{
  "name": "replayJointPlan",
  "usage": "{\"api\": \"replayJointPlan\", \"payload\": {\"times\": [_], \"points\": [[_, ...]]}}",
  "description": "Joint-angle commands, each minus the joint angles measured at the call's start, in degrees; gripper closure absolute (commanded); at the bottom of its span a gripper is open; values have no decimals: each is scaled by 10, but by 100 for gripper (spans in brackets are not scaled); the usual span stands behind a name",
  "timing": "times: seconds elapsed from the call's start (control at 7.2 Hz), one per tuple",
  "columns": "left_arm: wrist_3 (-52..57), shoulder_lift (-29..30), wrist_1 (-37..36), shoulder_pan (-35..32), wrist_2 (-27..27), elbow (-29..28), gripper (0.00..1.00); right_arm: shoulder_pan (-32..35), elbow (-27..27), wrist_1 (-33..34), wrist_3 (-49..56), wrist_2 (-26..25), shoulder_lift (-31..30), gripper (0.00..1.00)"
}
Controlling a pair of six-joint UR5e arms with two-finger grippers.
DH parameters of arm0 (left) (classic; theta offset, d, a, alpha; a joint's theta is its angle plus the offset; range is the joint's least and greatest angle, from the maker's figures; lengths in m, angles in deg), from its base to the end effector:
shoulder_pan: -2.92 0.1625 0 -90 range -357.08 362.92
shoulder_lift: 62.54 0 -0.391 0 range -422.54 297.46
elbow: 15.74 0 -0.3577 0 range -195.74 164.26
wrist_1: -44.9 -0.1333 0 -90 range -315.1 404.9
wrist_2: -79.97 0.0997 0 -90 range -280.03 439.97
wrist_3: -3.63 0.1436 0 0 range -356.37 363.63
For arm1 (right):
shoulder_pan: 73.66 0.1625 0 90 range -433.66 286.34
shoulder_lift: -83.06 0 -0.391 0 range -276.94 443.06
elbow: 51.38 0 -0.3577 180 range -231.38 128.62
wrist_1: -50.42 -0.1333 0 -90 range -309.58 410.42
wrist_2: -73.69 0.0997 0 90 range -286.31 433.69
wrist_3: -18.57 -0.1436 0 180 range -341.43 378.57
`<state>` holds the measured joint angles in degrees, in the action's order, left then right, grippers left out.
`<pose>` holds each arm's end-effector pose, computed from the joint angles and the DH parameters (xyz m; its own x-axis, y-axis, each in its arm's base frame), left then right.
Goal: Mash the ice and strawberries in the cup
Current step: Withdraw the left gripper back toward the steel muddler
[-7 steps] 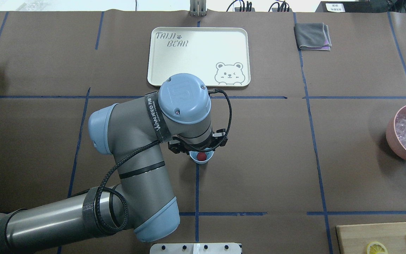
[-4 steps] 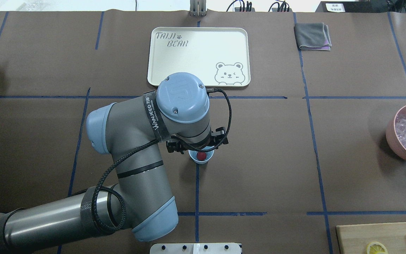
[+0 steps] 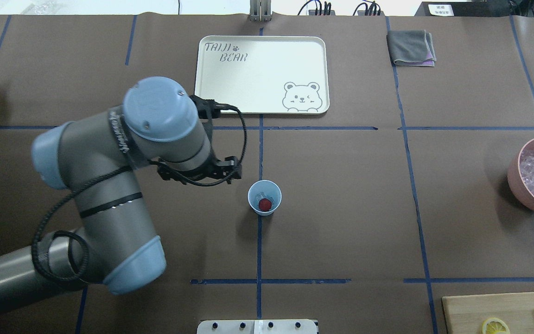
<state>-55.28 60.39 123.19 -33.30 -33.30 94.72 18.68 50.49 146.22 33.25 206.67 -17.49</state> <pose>0.4292 -0.4092 0.2358 0.6869 0.0849 -0.7218 -0.0278 0.9955 0.0907 0.0508 -0.3754 0.6512 0.7153 -0.1721 0.6773 0.1453 0.9847 0.0967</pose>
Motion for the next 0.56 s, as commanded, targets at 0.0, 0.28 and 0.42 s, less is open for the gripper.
{"api": "replayJointPlan", "payload": {"times": [0.0,0.28,0.42], "points": [[202,-124,3,-113,-65,38,0,0,1,0,-1,0,0,1],[409,-207,2,-264,-136,19,0,0,1,0,-1,0,2,1],[506,-228,2,-350,-196,-26,0,-1,1,0,-1,0,2,1]]}}
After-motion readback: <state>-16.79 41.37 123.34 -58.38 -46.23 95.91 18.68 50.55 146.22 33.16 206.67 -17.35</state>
